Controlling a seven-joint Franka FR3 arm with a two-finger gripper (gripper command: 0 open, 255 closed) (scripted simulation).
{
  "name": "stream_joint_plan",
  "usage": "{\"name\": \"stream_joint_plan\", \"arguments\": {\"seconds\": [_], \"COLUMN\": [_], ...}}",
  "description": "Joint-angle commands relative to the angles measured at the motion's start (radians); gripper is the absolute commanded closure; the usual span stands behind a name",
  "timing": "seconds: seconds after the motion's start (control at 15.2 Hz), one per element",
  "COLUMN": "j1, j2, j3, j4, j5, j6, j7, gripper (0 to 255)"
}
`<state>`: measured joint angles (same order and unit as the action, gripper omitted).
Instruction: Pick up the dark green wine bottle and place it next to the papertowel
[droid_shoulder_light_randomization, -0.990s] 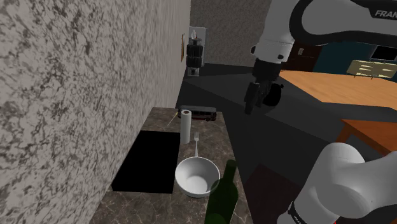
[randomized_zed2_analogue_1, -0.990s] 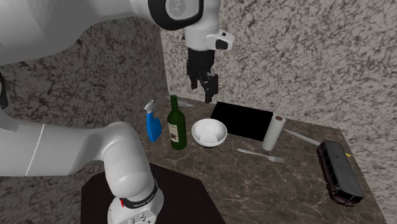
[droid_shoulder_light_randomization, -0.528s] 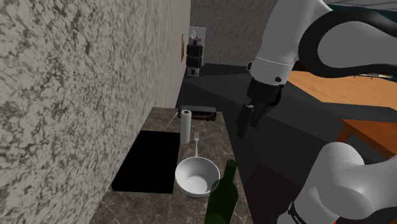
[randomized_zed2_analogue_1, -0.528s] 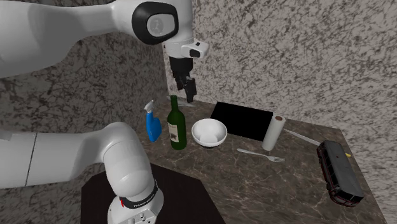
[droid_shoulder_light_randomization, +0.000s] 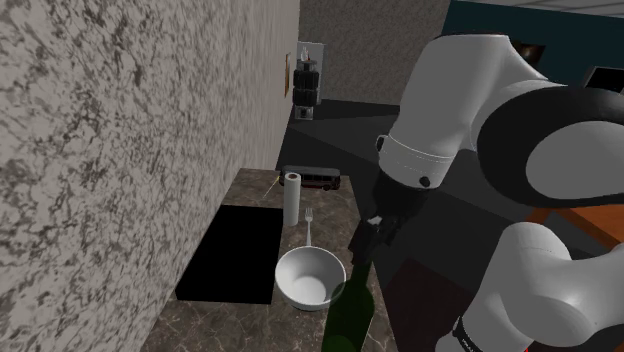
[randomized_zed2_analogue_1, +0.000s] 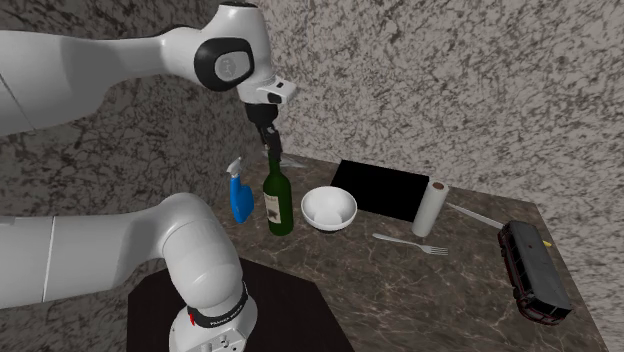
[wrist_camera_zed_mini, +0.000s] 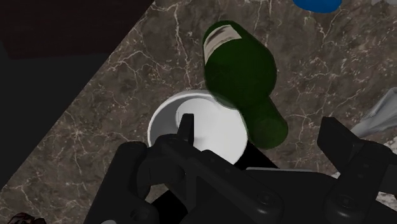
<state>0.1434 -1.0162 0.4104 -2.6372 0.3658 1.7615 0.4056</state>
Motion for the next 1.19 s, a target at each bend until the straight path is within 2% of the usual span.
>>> {"name": "stream_joint_plan", "arguments": {"seconds": [0.0, 0.4, 0.92, 0.99, 1.12], "j1": [0.004, 0.012, 0.012, 0.012, 0.012], "j2": [0.014, 0.026, 0.026, 0.026, 0.026], "j3": [0.027, 0.058, 0.058, 0.058, 0.058], "j4": [-0.016, -0.081, -0.081, -0.081, -0.081], "j5": [0.02, 0.047, 0.047, 0.047, 0.047], "j6": [0.036, 0.113, 0.113, 0.113, 0.113], "j7": [0.014, 0.01, 0.01, 0.01, 0.01], "gripper": [0, 0, 0, 255, 255]}}
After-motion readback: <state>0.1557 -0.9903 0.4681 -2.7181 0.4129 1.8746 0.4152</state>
